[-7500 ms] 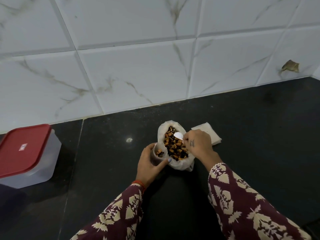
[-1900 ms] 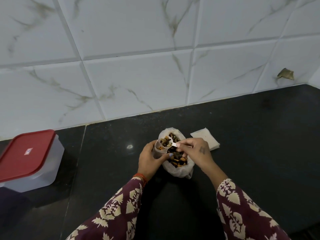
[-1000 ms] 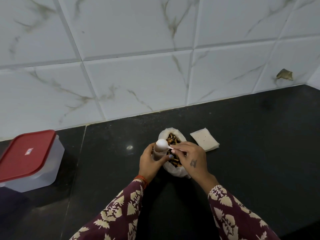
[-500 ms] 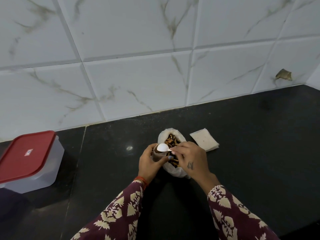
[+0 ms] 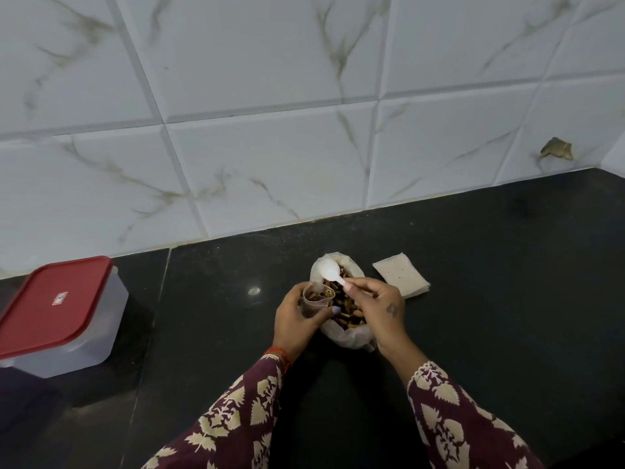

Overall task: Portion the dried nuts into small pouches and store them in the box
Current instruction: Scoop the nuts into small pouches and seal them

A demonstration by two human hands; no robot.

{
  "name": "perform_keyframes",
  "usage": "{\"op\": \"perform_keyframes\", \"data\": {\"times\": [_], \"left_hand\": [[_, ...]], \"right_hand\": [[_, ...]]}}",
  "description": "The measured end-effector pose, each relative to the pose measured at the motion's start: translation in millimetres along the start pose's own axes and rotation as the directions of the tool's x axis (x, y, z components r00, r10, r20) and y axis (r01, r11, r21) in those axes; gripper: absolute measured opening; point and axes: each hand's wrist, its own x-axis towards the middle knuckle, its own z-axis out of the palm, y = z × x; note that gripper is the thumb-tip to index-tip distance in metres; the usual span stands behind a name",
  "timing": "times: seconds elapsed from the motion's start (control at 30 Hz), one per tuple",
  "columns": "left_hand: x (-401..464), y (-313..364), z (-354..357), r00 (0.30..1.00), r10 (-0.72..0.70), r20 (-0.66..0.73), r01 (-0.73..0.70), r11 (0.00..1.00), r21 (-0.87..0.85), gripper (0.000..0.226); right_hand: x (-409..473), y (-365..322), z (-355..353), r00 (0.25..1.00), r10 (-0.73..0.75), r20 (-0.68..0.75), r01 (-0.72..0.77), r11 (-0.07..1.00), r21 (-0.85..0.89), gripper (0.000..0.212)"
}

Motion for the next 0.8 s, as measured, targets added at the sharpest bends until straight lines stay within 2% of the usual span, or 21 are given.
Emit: {"op": "perform_keyframes", "data": {"times": [0.07,0.13,0.2,0.3,0.4,0.47,0.53,0.6,0.7,0.8], "left_hand": [[0.3,0.0,-1.3,1.000,0.005,-0.002,-0.005,1.000,-0.001,0.047],[-0.6,-0.2,-2.5,1.000,0.000,-0.004,0.000,1.000,-0.008,0.046],[-2.2,-0.7,-3.1,1.000,-0.001,-0.002,0.001,1.000,-0.010,0.046],[-4.5,-3.2,-3.3,1.000,-0.006,0.007,0.006,1.000,-0.021,0.047],[-5.6,-6.9,-4.2,1.000,-0.008,0.008,0.008,1.000,-0.027,0.049],[-6.4,-8.1,-5.1,1.000,-0.020,0.008,0.020,1.000,-0.024,0.048],[-7.7,-9.4,-5.7,1.000,-0.022,0.010,0.022,1.000,-0.022,0.047],[-8.9,-11.6,-6.2,1.000,-0.013,0.008,0.013,1.000,-0.019,0.045],[-10.7,-15.0,-8.9,1.000,-0.023,0.013,0.023,1.000,-0.001,0.042],[-11.8,-18.3,-15.9,0.998,-0.054,0.045,0.054,0.998,0.010,0.051]], "right_hand": [[3.0,-2.1,-3.8,0.982,0.180,-0.060,-0.171,0.976,0.138,0.007],[6.5,-0.5,-8.1,0.956,0.268,-0.118,-0.249,0.956,0.155,0.005],[8.4,6.4,-10.6,0.946,0.289,-0.148,-0.285,0.957,0.050,0.010],[4.1,17.1,-10.1,0.955,0.269,-0.123,-0.293,0.917,-0.270,0.019],[-3.3,24.3,-10.3,0.991,0.099,-0.093,-0.136,0.755,-0.641,0.029],[-9.0,25.0,-9.2,0.992,-0.106,-0.069,0.022,0.678,-0.735,0.034],[-14.1,22.3,-3.9,0.954,-0.299,-0.018,0.217,0.733,-0.645,0.034],[-17.8,20.5,5.3,0.926,-0.369,0.078,0.358,0.797,-0.487,0.034],[-21.2,19.5,19.6,0.922,-0.316,0.225,0.386,0.807,-0.447,0.029],[-18.1,20.4,26.9,0.928,-0.273,0.252,0.362,0.816,-0.450,0.017]]}}
